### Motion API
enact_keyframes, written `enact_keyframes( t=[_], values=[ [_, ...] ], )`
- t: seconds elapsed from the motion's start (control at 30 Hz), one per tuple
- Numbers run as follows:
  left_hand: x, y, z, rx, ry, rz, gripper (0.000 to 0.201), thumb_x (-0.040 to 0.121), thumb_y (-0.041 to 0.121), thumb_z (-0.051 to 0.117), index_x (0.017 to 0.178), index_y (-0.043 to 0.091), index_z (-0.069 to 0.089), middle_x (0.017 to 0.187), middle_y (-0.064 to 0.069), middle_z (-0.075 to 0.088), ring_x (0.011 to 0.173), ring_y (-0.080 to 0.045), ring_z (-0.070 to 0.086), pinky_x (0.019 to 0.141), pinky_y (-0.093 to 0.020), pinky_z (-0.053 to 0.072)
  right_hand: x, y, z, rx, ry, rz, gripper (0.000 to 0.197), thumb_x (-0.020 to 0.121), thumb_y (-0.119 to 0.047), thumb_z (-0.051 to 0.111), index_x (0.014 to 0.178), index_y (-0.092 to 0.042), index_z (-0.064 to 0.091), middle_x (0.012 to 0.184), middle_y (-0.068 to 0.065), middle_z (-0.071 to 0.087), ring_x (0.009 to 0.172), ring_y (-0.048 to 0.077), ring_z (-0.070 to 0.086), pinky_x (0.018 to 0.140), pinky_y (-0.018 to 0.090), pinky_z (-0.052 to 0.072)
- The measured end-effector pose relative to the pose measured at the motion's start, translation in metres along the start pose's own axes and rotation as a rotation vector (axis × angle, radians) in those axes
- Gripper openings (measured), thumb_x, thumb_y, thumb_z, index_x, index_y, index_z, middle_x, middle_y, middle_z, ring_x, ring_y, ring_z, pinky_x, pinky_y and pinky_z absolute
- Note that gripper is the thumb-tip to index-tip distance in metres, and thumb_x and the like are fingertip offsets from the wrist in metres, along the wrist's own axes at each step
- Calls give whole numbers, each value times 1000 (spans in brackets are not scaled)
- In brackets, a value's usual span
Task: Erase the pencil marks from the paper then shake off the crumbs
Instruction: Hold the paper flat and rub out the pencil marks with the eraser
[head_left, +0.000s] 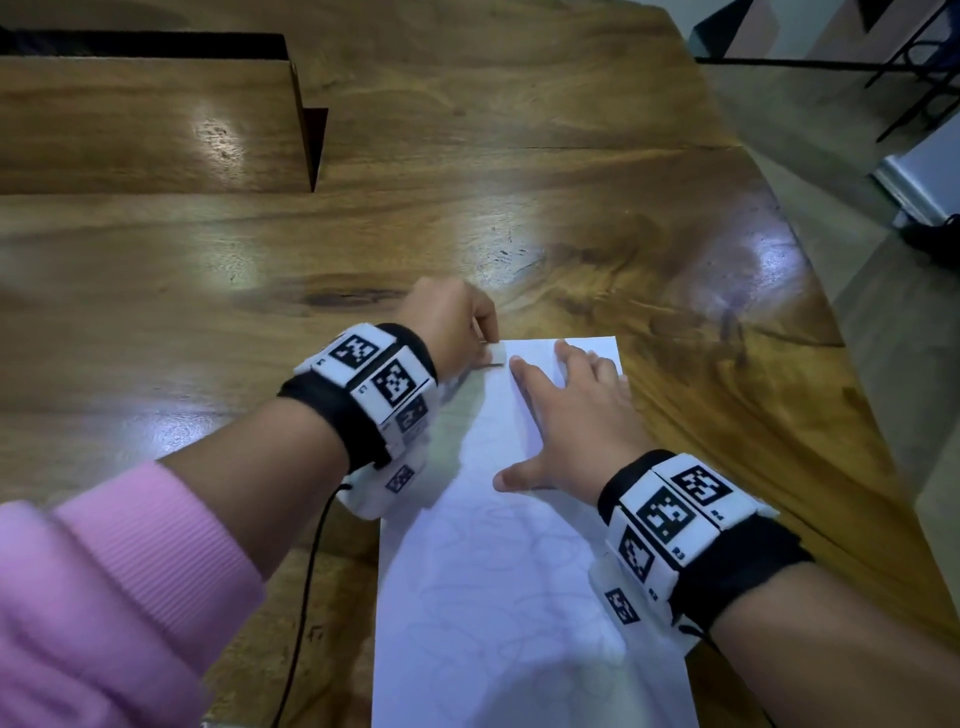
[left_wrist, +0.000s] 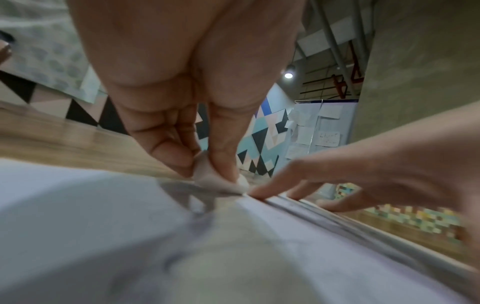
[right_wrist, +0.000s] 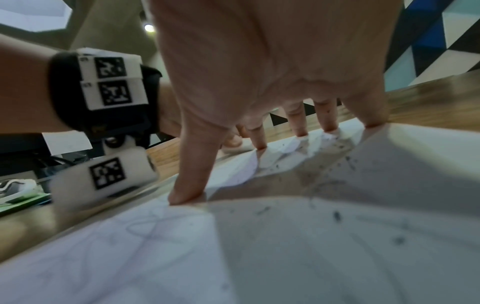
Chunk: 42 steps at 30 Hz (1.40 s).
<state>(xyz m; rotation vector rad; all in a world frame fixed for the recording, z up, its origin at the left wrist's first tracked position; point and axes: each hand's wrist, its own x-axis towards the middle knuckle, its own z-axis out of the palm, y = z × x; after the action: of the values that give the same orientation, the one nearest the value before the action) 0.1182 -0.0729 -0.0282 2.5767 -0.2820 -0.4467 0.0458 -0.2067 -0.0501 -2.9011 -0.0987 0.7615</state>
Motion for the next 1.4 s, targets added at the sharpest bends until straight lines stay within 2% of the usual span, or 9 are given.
enact_keyframes(
  t=[0.13,0.37,0.53,0.67,0.77,0.87,1.03,1.2,1.4],
  values=[
    [-20,-15,3,35,-103,-37,9,67,5,73,73,12,71,54,9,52,64,-17,54,63,-20,42,0,1,0,8,9,-1,115,57,-69,72,148,-38,8,157,7,-1,142,33,2,116,51,10],
    [-2,1,5,-61,43,-26,7,73,4,68,75,10,67,72,-4,61,72,-23,60,73,-28,49,0,1,2,-20,9,3,116,58,-71,70,148,-38,4,157,4,-3,142,32,1,116,50,11],
    [-22,-14,4,42,-244,-33,27,69,3,68,54,22,56,55,6,55,59,-16,52,59,-23,40,-1,1,2,13,5,6,117,57,-69,72,147,-39,3,157,4,-5,143,32,-1,117,50,8],
    [-3,-3,-2,31,-56,-5,13,75,4,67,70,16,64,50,9,53,62,-17,60,64,-22,47,-1,1,1,11,-2,5,118,58,-69,72,148,-38,1,157,4,-6,144,31,-3,117,49,6],
    [-3,-1,-1,54,-94,12,10,75,3,66,73,13,67,53,7,53,65,-19,59,67,-24,47,-1,2,2,13,0,7,121,58,-70,71,149,-35,0,158,3,-7,144,30,-4,118,48,5],
    [-13,-9,1,106,-216,17,8,70,6,69,74,12,70,55,9,51,58,-12,49,57,-20,38,-1,3,3,38,18,18,125,57,-70,72,150,-30,-2,158,1,-7,145,27,-5,118,46,3],
    [6,9,2,69,-21,85,6,74,7,68,78,11,69,63,5,54,68,-14,50,46,-16,29,-1,2,3,23,12,18,126,59,-70,71,150,-28,-5,158,1,-9,145,27,-7,119,47,2],
    [12,3,-4,169,-300,85,12,70,11,72,68,21,66,60,9,56,66,-14,53,62,-22,42,-2,3,3,27,5,22,126,59,-70,71,151,-28,-5,158,0,-9,145,27,-7,119,47,2],
    [-4,-2,6,108,-13,84,10,75,1,64,78,10,69,68,2,55,70,-15,50,58,-15,30,-1,2,2,22,6,16,125,59,-71,70,150,-29,-5,158,0,-10,145,27,-6,118,47,4]
  ],
)
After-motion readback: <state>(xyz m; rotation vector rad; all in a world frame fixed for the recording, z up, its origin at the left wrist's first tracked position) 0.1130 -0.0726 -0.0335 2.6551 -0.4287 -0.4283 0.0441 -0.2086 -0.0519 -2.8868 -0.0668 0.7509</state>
